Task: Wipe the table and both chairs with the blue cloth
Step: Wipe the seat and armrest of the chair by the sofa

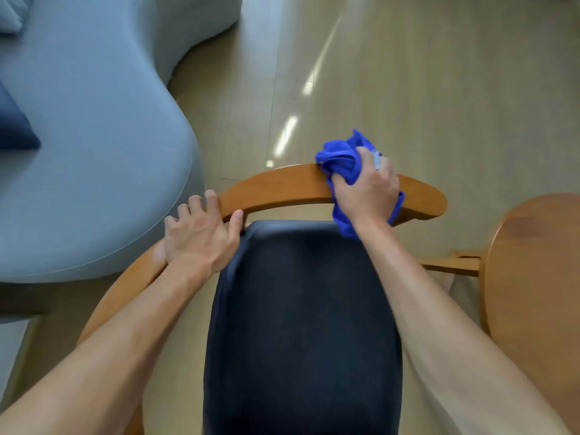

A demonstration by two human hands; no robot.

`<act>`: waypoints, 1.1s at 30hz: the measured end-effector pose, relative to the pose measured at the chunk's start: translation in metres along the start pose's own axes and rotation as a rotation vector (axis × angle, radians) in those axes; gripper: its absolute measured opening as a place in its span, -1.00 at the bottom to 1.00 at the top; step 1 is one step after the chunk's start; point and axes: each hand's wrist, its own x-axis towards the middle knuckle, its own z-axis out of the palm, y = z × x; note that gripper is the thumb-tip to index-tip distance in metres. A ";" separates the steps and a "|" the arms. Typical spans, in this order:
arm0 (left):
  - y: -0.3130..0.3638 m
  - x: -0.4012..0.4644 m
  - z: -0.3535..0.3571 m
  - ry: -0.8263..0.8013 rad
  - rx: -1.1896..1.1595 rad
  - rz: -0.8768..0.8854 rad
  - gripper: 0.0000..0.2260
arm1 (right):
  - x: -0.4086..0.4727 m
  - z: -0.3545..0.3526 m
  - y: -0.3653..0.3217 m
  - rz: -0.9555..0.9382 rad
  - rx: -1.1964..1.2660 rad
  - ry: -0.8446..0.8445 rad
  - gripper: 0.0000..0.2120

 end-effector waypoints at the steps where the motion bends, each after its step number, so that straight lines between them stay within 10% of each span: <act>1: 0.000 0.001 0.001 -0.001 0.002 0.003 -0.43 | -0.009 0.010 -0.029 -0.080 0.004 -0.025 -0.48; 10: -0.001 -0.001 -0.007 -0.049 0.006 0.007 -0.49 | -0.034 0.024 -0.076 -0.512 0.105 -0.178 -0.50; 21: 0.000 -0.002 -0.006 -0.035 0.059 0.026 -0.44 | 0.023 -0.050 0.103 0.331 0.007 -0.029 -0.66; 29: -0.001 0.001 0.002 -0.021 0.042 0.032 -0.47 | -0.029 0.029 -0.090 -0.311 -0.022 -0.146 -0.52; 33: -0.001 -0.001 0.002 -0.016 0.027 0.026 -0.48 | -0.037 0.032 -0.083 -0.530 0.078 -0.162 -0.53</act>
